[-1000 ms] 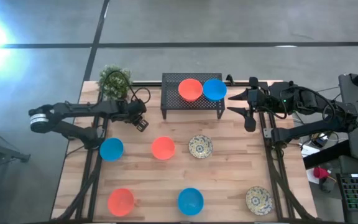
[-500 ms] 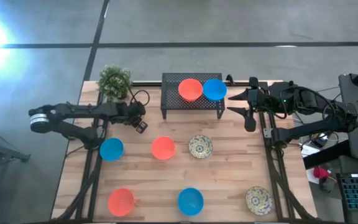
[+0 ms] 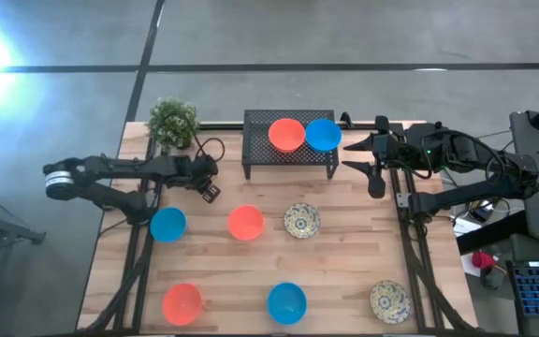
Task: Pick & Place Mini bowls
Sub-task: Put the top left yellow patterned bowl on the shelf
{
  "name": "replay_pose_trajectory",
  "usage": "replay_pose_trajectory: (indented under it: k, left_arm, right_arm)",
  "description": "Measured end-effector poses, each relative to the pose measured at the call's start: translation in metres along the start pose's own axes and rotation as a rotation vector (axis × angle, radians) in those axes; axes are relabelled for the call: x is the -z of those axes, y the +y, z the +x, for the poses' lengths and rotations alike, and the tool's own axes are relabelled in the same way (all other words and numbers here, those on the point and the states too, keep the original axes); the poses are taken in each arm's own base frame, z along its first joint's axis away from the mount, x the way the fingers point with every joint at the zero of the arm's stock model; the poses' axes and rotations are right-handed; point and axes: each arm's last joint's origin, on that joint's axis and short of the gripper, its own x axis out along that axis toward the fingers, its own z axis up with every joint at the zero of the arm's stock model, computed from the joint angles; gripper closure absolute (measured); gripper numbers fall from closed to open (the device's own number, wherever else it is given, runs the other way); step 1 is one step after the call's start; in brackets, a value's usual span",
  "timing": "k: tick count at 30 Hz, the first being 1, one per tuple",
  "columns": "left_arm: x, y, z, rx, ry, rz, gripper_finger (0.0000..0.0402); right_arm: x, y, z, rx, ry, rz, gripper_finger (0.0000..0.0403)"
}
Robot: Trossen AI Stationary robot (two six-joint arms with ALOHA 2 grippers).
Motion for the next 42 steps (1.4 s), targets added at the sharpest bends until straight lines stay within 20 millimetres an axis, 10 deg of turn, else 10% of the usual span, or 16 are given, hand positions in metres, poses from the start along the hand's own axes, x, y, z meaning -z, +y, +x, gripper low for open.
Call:
replay_pose_trajectory:
  k: [12,19,42]
  left_arm:
    - [0.009,0.002,0.008,-0.006,0.012,0.030,0.0315]
    - [0.008,0.002,0.007,-0.025,-0.006,0.054,0.0390]
    - [-0.013,-0.008,-0.009,0.173,-0.007,0.093,0.0397]
  right_arm:
    - [0.000,0.000,0.000,0.000,0.000,0.000,0.0241]
    - [0.000,0.000,0.000,0.000,0.000,0.002,0.0241]
    - [0.000,0.000,0.000,0.000,0.000,0.000,0.0241]
